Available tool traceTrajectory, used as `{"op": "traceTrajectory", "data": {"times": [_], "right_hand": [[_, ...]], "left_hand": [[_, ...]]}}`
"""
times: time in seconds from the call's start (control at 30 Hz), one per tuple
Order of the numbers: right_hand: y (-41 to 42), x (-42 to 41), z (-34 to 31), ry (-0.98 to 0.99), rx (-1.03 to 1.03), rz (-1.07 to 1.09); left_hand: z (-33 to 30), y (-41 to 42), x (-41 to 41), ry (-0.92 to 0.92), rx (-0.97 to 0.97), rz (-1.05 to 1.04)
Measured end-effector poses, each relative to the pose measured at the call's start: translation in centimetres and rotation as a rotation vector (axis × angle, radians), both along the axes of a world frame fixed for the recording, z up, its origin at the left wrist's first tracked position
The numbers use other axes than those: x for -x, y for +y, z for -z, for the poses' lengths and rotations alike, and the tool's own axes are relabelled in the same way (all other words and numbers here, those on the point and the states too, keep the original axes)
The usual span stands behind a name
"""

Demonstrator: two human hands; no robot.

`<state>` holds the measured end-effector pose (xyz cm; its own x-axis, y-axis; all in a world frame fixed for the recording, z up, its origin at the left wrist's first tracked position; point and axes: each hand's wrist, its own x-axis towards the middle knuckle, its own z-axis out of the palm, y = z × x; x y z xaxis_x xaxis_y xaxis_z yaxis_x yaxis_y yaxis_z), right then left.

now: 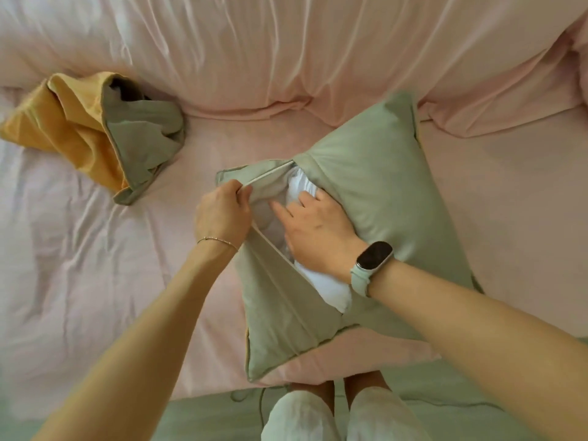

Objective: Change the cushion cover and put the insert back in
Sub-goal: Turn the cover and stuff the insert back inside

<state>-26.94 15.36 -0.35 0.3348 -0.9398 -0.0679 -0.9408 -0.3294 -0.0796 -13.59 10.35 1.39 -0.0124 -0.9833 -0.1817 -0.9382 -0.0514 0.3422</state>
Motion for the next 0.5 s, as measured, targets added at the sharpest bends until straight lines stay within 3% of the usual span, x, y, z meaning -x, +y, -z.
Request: {"op": "traceTrajectory", "data": {"times": [0.1,0.27,0.37,0.43,0.5], "right_hand": [[-1.3,-2.0,-0.4,0.119,-0.192,-0.101],[-2.5,-3.9,-0.2,0.289,-0.241,-0.235],[-2.2,-3.9,-0.2,0.302,-0.122,-0.304],[-2.2,-3.6,-0.5,0.302,-0.145,-0.388],[-2.5,-3.4,-0.4,0.262,-0.134,-0.428]], "left_hand": [[0.4,-1.5,-1.3,0.095,-0.102,-0.037],[0.6,-2.8,-2.5,0.839,-0.565,-0.660],[0.6,-2.2,-3.5,1.068,-0.752,-0.649],[0.4,-1.9,-4.3,1.114,-0.792,-0.554],[0.8,-1.8,-5.0,0.952,-0.662,-0.465]]}}
